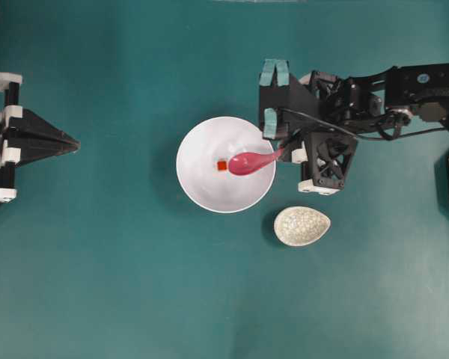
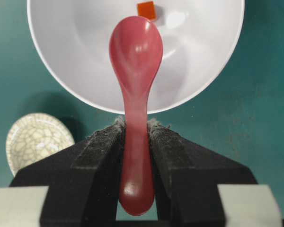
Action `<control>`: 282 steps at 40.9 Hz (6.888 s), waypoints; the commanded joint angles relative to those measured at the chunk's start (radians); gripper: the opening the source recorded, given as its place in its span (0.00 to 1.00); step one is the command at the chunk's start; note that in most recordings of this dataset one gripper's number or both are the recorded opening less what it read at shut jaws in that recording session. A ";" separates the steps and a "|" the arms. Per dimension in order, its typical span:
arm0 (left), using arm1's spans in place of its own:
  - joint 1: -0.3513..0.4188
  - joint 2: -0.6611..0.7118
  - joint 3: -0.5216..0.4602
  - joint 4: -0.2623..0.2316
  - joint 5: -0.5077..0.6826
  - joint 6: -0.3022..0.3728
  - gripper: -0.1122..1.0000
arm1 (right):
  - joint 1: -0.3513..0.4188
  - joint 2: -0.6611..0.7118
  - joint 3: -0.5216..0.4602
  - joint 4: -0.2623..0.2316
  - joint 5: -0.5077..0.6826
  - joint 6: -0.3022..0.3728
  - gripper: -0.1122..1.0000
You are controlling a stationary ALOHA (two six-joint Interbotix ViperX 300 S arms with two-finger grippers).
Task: Grip the spoon and scoop the red block from the bowl with right arm.
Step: 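Lower the spoon tip into the white bowl beside the red cube, then push the spoon under the red cube and tilt it upward, then raise the spoon holding the red cube above the white bowl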
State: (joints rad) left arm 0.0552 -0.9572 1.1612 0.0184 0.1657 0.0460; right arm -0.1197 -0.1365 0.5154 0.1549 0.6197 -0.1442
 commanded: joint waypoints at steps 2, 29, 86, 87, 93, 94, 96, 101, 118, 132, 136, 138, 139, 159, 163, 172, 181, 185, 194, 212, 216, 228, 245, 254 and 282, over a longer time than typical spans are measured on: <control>0.003 0.006 -0.015 0.003 -0.005 0.002 0.10 | -0.003 0.008 -0.038 -0.002 0.003 -0.005 0.32; 0.003 0.005 -0.015 0.003 -0.005 0.002 0.10 | -0.003 0.066 -0.060 -0.005 0.012 -0.006 0.32; 0.003 0.005 -0.015 0.003 -0.005 0.003 0.10 | 0.009 0.161 -0.169 -0.028 -0.028 -0.014 0.32; 0.003 0.005 -0.015 0.003 -0.005 0.003 0.10 | 0.011 0.161 -0.169 -0.028 -0.032 -0.015 0.32; 0.003 0.006 -0.015 0.003 -0.006 0.003 0.10 | 0.014 0.161 -0.169 -0.029 -0.038 -0.017 0.32; 0.003 0.005 -0.015 0.003 -0.006 0.003 0.10 | 0.014 0.161 -0.169 -0.029 -0.038 -0.018 0.32; 0.003 0.005 -0.015 0.003 -0.005 0.003 0.10 | 0.014 0.161 -0.169 -0.031 -0.038 -0.020 0.33; 0.003 0.006 -0.015 0.003 -0.005 0.003 0.10 | 0.018 0.161 -0.169 -0.031 -0.043 -0.043 0.32; 0.003 0.005 -0.015 0.003 -0.005 0.003 0.10 | 0.021 0.161 -0.170 -0.028 -0.091 -0.081 0.33; 0.003 0.005 -0.015 0.003 0.008 0.003 0.10 | 0.021 0.140 -0.160 -0.021 -0.114 -0.078 0.33; 0.003 0.005 -0.015 0.003 0.006 0.003 0.10 | 0.023 0.130 -0.150 -0.020 -0.117 -0.074 0.33; 0.003 0.005 -0.015 0.003 0.006 0.003 0.10 | 0.021 0.127 -0.146 -0.020 -0.117 -0.072 0.33; 0.003 0.005 -0.015 0.003 0.006 0.003 0.10 | 0.023 0.124 -0.141 -0.020 -0.117 -0.072 0.33; 0.003 0.005 -0.015 0.003 0.008 0.003 0.10 | 0.021 0.032 -0.015 0.026 -0.256 -0.066 0.33; 0.003 0.005 -0.015 0.003 0.008 0.003 0.10 | 0.023 0.018 0.006 0.029 -0.275 -0.066 0.33; 0.003 0.005 -0.015 0.003 0.012 0.003 0.10 | 0.031 -0.029 0.072 0.031 -0.334 -0.066 0.33; 0.003 0.005 -0.017 0.003 0.018 0.002 0.10 | 0.038 -0.075 0.137 0.037 -0.417 -0.066 0.33; 0.003 0.006 -0.015 0.003 0.018 0.002 0.10 | 0.040 -0.092 0.164 0.041 -0.448 -0.066 0.32; 0.003 0.005 -0.015 0.003 0.020 0.002 0.10 | 0.040 -0.130 0.204 0.055 -0.489 -0.066 0.32; 0.003 0.005 -0.017 0.003 0.020 0.002 0.10 | 0.041 -0.186 0.196 0.064 -0.485 -0.064 0.32; 0.003 0.005 -0.015 0.003 0.020 0.002 0.10 | 0.041 -0.198 0.192 0.064 -0.482 -0.063 0.33; 0.003 0.003 -0.017 0.003 0.018 0.002 0.10 | 0.041 -0.229 0.164 0.063 -0.433 -0.064 0.32; 0.003 -0.002 -0.017 0.003 0.017 0.002 0.10 | 0.041 -0.252 0.144 0.064 -0.425 -0.063 0.32; 0.003 -0.003 -0.017 0.002 0.017 0.002 0.10 | 0.041 -0.259 0.146 0.064 -0.426 -0.063 0.33; 0.003 -0.003 -0.017 0.003 0.017 0.002 0.10 | 0.041 -0.259 0.146 0.064 -0.430 -0.063 0.32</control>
State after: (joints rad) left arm 0.0552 -0.9649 1.1628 0.0184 0.1887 0.0476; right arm -0.0813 -0.3743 0.6888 0.2163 0.1979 -0.2071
